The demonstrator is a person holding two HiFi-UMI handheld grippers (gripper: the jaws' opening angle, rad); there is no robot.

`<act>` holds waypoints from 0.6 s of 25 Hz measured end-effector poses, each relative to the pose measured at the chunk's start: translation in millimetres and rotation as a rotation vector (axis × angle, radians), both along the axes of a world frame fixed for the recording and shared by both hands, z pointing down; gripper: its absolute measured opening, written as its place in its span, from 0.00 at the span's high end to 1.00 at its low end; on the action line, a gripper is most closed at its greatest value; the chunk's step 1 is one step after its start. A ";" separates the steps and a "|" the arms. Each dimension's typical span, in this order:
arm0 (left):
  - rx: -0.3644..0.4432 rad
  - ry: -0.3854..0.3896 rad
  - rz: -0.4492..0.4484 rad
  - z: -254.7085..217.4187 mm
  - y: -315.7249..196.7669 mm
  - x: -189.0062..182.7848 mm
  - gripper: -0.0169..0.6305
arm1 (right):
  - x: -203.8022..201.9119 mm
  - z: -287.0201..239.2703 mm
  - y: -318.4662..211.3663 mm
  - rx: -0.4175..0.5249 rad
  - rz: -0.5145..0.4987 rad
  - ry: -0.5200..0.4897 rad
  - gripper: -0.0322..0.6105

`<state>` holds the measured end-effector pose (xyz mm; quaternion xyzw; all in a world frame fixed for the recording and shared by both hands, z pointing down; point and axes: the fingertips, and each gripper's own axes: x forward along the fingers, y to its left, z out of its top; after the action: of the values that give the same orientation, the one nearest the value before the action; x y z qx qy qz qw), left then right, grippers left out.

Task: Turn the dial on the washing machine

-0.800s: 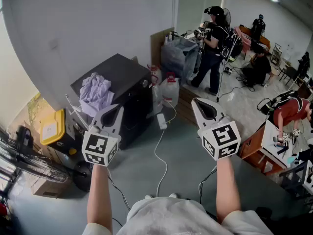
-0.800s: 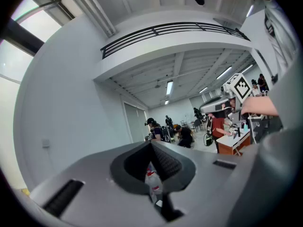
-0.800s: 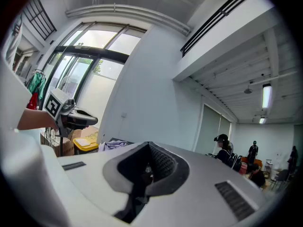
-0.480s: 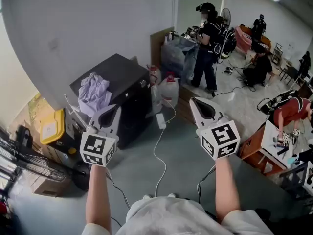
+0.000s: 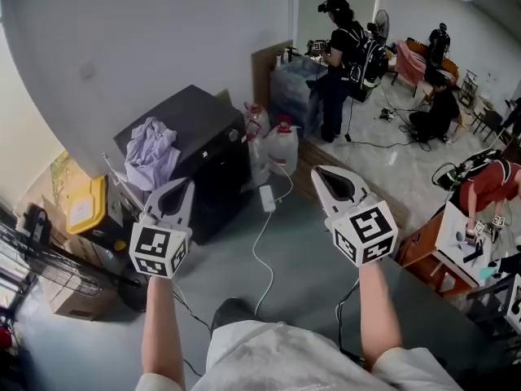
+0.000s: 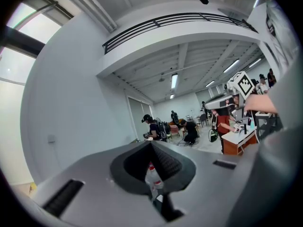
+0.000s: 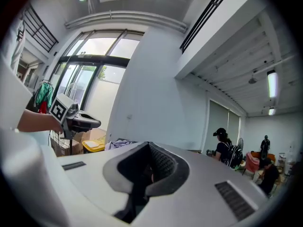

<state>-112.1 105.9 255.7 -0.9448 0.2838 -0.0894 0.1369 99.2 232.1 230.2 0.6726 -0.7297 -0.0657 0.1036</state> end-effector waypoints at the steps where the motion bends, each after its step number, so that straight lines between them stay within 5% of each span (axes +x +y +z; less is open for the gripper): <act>1: 0.002 -0.004 0.000 -0.3 -3.5 3.0 0.95 | 2.4 -0.4 -3.7 0.002 -0.012 -0.011 0.93; 8: 0.017 -0.014 0.005 5.4 -65.8 30.4 0.95 | 19.7 5.4 -66.2 -0.003 -0.053 -0.023 0.93; 15: 0.019 -0.021 0.030 4.6 -185.6 61.9 0.95 | 47.9 1.9 -178.8 -0.031 -0.016 0.014 0.93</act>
<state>-50.2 -79.8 260.3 -0.9466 0.2689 -0.0947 0.1505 147.0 53.3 232.1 0.6646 -0.7353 -0.0599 0.1189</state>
